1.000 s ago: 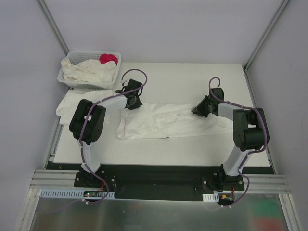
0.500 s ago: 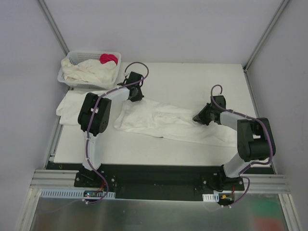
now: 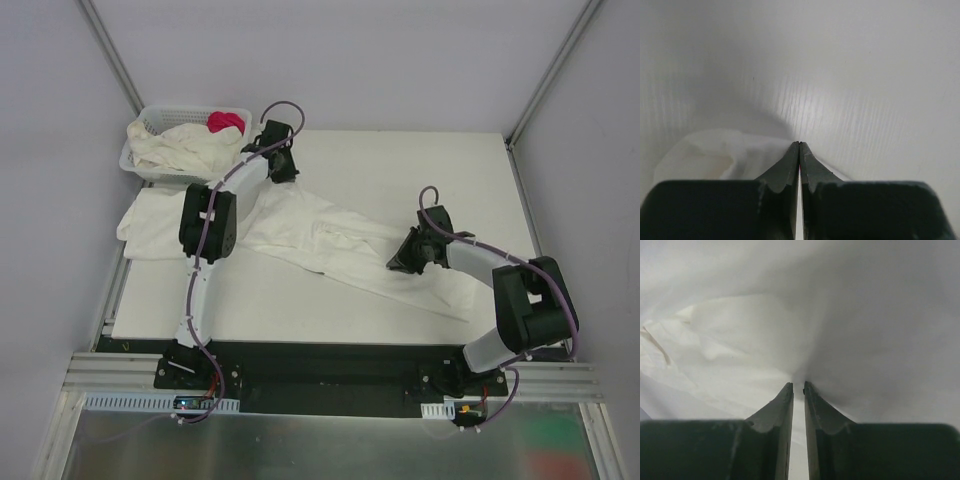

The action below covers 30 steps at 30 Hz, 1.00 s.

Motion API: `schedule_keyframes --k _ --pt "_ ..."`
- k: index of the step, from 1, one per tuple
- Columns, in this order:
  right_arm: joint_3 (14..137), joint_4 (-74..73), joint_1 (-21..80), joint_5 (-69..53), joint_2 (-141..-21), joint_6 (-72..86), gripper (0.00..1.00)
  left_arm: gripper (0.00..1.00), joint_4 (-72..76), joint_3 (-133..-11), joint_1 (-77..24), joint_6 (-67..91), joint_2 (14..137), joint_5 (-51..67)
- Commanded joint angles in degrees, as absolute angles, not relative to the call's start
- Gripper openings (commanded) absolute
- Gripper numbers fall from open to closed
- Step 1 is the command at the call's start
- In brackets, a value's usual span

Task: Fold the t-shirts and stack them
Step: Rotate the tshirt 90 degrees

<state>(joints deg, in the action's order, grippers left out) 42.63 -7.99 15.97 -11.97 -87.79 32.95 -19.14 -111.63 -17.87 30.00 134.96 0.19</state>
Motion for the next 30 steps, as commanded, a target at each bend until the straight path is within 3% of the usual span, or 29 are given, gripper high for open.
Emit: schedule_keyframes --k 1,6,11,22,30 --pt "44.30 -15.02 19.59 -10.81 -85.26 31.82 0.17 0.00 -23.55 -120.49 -16.53 27.60 136.75 3.69" --pt "45.61 -17.40 22.76 -9.41 -84.64 31.82 0.18 0.00 -23.82 -123.66 -15.65 27.33 137.29 4.22" --pt "56.65 -20.03 18.21 -6.07 -85.25 25.85 0.19 0.00 -23.99 -121.47 -15.38 27.60 132.56 5.89" --pt "74.43 -20.56 10.02 -8.34 -100.35 18.11 0.20 0.00 -23.55 -89.14 -20.12 31.99 109.09 -1.14" --pt "66.90 -16.09 10.55 -12.21 -97.48 20.91 0.21 0.00 -23.64 -72.70 -21.18 32.07 96.34 -2.99"
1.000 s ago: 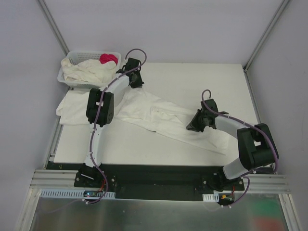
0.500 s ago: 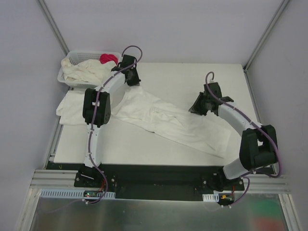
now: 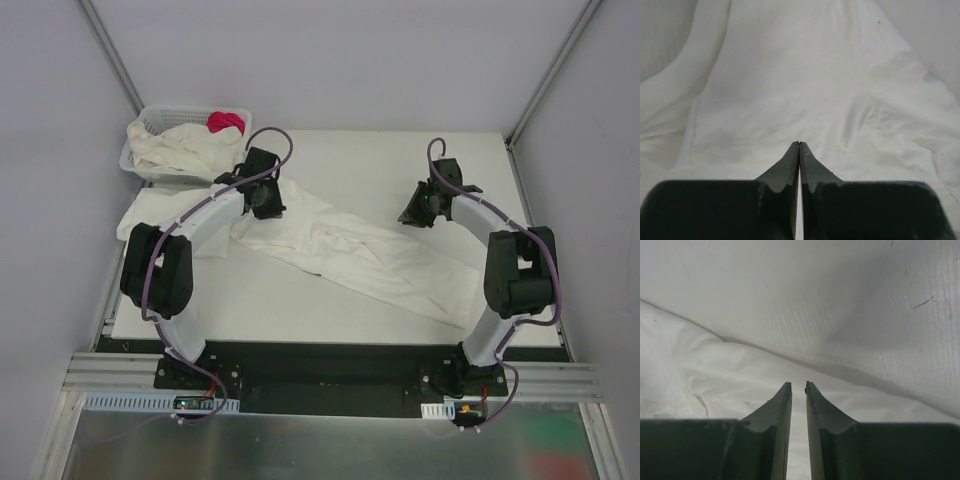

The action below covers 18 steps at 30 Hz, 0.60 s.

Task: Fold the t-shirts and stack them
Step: Rotate the tshirt 90 degrees

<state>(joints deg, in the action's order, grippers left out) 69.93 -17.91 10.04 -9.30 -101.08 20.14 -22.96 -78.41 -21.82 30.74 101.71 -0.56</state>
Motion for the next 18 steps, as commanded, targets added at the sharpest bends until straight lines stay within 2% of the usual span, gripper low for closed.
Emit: schedule_keyframes --k 1,7,12,18 --pt "64.36 -14.87 10.55 -12.22 -96.69 21.88 0.21 0.00 -23.73 -71.38 -21.18 32.60 95.55 -3.08" --pt "57.66 -12.74 12.82 -12.13 -88.34 23.47 0.21 0.00 -23.73 -69.69 -21.44 35.33 95.97 -3.95" --pt "51.60 -13.01 13.54 -12.83 -80.88 24.17 0.20 0.00 -23.64 -75.40 -21.53 35.24 102.12 -3.43" --pt "50.80 -13.36 13.27 -11.25 -76.47 23.55 0.21 0.00 -24.95 -85.07 -21.53 35.86 112.58 -0.09"
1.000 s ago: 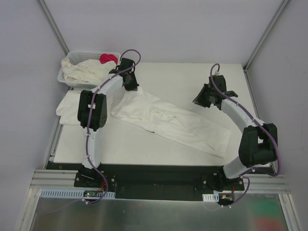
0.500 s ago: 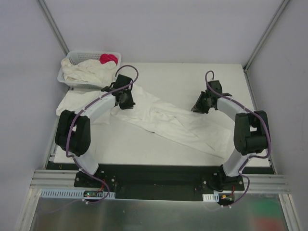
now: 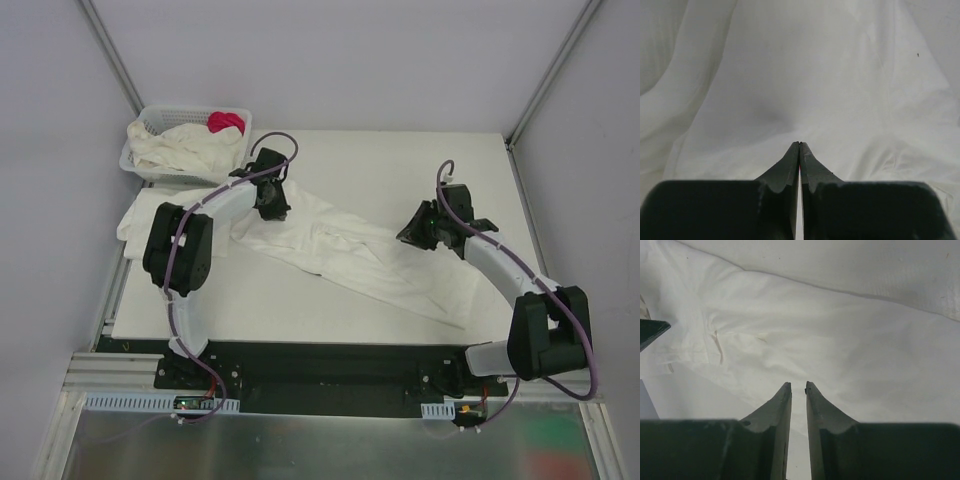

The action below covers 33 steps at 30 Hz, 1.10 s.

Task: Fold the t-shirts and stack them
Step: Rotate the tshirt 90 degrees

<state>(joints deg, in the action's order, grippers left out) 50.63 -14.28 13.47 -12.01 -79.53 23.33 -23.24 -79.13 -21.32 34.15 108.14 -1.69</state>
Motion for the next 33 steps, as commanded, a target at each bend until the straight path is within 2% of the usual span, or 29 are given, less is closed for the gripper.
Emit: schedule_keyframes --k 1,10,13,16,19,24,33 --pt "51.06 -13.27 13.10 -10.99 -75.94 23.38 0.21 0.00 -25.74 -86.21 -21.45 36.12 114.59 -0.09" --pt "52.65 -13.27 12.13 -11.51 -76.11 23.99 0.22 0.00 -34.87 -92.72 -18.73 34.89 120.49 -2.90" --pt "52.91 -13.10 12.04 -11.86 -75.76 24.26 0.22 0.14 -36.82 -91.24 -17.23 34.80 120.67 -4.13" --pt "53.09 -13.18 12.04 -11.69 -74.80 24.17 0.22 0.22 -37.53 -87.91 -16.26 34.63 118.84 -5.45" --pt "53.17 -13.18 12.04 -11.34 -74.18 24.26 0.22 0.26 -37.53 -86.31 -16.00 33.67 116.90 -7.64" --pt "53.52 -13.18 11.95 -12.04 -74.27 24.78 0.22 0.20 -39.10 -88.85 -15.03 31.73 118.38 -7.65" --pt "53.53 -13.36 11.60 -11.34 -70.14 25.58 0.22 0.10 -47.46 -109.76 -14.24 28.21 132.62 -5.45"
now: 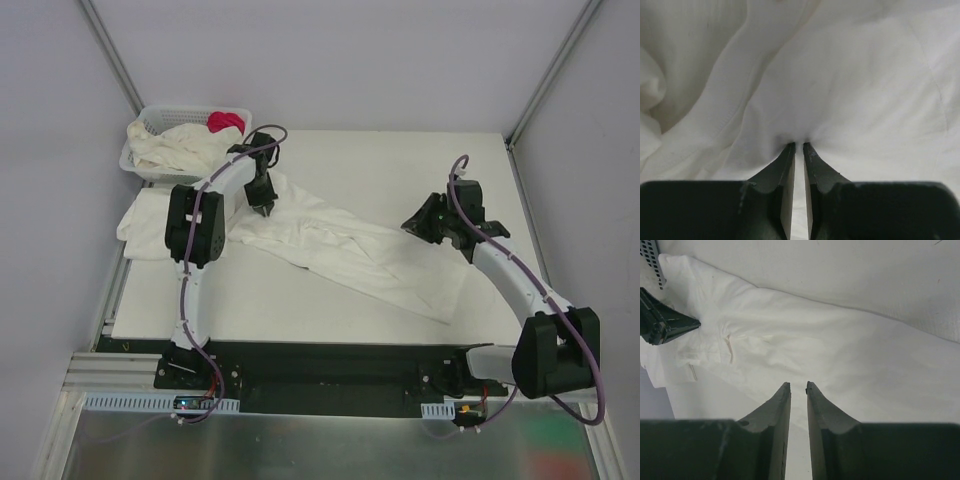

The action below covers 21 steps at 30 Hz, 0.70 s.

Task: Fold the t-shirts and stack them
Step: Rotate the tshirt 90 degrees

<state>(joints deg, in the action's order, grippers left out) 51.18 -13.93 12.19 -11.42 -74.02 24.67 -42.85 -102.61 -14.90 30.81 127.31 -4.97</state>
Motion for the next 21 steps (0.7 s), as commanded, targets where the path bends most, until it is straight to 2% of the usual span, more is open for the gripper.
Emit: schedule_keyframes --k 1,3,10,14,21 --pt "53.53 -13.53 11.51 -11.34 -69.88 25.66 0.23 0.10 -48.16 -113.17 -14.24 28.13 134.63 -5.10" --pt "53.53 -13.71 11.25 -11.43 -68.74 25.84 0.23 0.09 -49.65 -116.53 -14.24 27.78 136.75 -4.40" --pt "53.88 -13.71 10.81 -11.16 -67.59 25.93 0.24 0.08 -56.43 -139.37 -14.50 25.93 150.89 -0.10" --pt "53.26 -13.62 10.72 -11.08 -68.29 25.14 0.25 0.09 -56.16 -142.91 -15.38 24.88 153.89 4.21" --pt "55.11 -21.62 9.76 -6.51 -74.79 16.79 0.28 0.11 -53.53 -141.94 -17.75 23.91 152.49 8.00"
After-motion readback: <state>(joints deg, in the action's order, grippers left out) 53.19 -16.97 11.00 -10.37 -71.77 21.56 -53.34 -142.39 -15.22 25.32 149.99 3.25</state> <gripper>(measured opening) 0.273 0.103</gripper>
